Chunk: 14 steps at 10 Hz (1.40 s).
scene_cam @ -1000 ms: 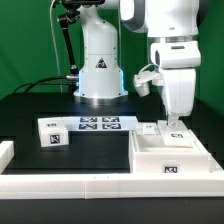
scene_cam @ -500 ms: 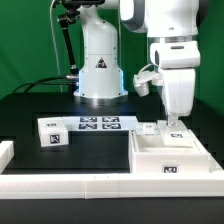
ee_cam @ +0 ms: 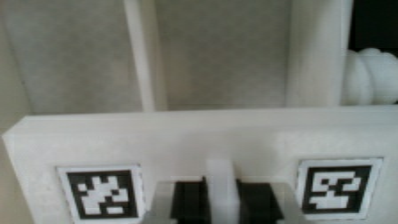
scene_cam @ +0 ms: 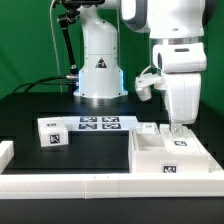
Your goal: Assemble cabinet
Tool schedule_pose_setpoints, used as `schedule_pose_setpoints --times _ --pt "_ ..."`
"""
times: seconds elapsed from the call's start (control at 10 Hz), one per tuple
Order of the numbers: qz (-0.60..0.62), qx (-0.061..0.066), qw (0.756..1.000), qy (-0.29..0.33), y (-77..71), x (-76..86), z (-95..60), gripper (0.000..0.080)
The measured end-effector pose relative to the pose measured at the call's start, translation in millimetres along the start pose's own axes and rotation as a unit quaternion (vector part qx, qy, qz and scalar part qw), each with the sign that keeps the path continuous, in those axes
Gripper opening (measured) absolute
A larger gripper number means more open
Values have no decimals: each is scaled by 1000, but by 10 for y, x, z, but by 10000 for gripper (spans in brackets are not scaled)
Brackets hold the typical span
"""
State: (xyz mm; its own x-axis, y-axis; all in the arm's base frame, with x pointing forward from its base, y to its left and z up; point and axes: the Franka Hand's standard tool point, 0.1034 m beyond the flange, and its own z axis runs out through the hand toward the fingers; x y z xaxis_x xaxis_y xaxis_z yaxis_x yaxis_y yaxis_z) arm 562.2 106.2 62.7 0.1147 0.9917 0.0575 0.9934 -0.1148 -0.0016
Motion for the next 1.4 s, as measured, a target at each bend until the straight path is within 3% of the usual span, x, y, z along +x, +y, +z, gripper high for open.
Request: schedule_pose_setpoints --times 0.2,0.4,0.9,1.1,1.2,1.3,1.4 --pt "4 -5 1000 3 178 -11 11 68" --pt "-3 3 1000 0 179 -16 16 68" --pt "-5 3 1000 0 175 -16 21 77" --pt "-2 0 1000 -1 179 -17 -27 432" --pt "-2 -5 1000 -2 190 -22 -92 432" --pt "-3 -8 1000 -3 184 -34 -155 632" --pt "1 -12 1000 -6 152 -52 -236 748"
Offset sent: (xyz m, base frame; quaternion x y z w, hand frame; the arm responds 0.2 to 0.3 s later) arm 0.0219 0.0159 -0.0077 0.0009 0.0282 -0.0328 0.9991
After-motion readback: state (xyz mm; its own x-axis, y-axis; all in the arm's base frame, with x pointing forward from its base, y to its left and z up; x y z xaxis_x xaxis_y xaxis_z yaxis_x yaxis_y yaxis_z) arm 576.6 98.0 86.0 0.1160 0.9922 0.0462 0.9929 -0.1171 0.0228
